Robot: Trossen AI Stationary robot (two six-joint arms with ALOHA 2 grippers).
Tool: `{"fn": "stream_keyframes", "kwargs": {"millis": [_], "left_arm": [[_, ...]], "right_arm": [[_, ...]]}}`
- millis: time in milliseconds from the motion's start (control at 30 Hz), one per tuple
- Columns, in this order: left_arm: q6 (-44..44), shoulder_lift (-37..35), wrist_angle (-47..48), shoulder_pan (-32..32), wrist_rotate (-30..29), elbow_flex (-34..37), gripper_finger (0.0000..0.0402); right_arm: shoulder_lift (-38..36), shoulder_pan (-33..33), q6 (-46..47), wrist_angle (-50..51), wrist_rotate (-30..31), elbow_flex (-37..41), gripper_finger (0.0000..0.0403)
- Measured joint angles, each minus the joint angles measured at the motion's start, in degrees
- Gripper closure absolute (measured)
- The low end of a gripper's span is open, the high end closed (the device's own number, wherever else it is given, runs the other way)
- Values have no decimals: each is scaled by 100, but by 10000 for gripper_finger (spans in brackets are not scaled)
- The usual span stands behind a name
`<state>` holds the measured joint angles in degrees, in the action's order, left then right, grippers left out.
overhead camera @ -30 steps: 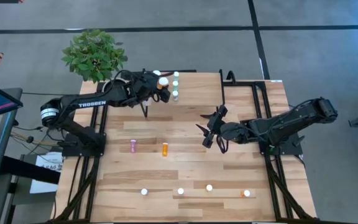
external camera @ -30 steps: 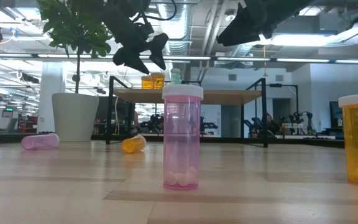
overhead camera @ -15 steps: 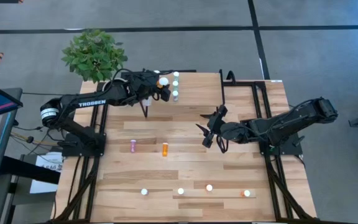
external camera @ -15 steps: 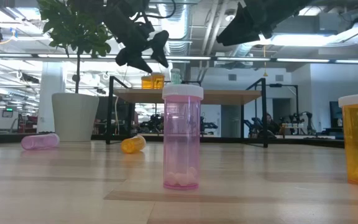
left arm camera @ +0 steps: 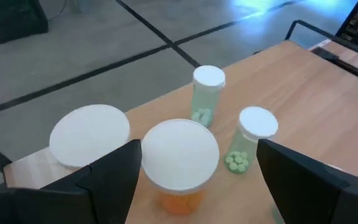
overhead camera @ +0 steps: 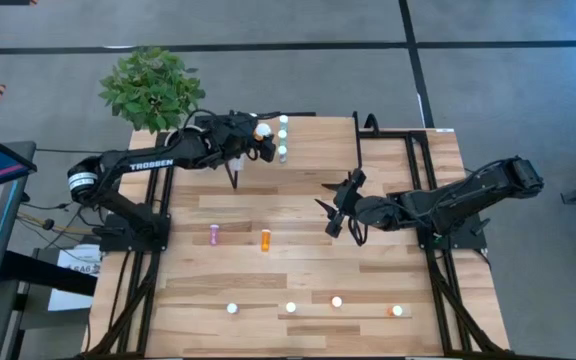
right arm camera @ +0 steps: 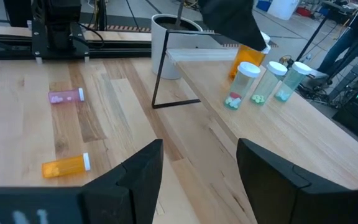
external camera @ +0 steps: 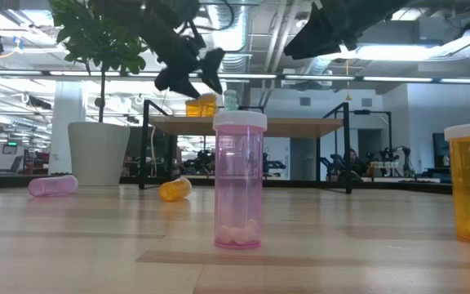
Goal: Pick and place medicine bottles onto shelf by color
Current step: Adjust the large orange pill bottle on the shelf
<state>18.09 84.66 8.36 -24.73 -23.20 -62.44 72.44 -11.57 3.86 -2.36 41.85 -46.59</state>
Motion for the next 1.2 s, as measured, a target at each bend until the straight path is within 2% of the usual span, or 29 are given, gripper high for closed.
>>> {"fn": "stream_keyframes", "kwargs": {"millis": [233,500,800,1067,1133,1200], "left_arm": [[50,262,-99,2,-3,5,95],[19,237,-33,0,-101,16,95],[-61,225,-38,0,166,16,95],[-375,-259,-37,162,169,16,95],[-525,-515,-34,256,145,16,95],[-724,-797,-66,385,123,16,95]], "right_arm": [[0,0,-28,3,0,2,177],[0,0,-68,18,0,2,177],[0,0,-55,18,7,2,177],[-13,220,-130,-189,146,-2,177],[-15,411,-279,-220,-16,-63,177],[-15,675,-433,-207,-423,-196,177]]}}
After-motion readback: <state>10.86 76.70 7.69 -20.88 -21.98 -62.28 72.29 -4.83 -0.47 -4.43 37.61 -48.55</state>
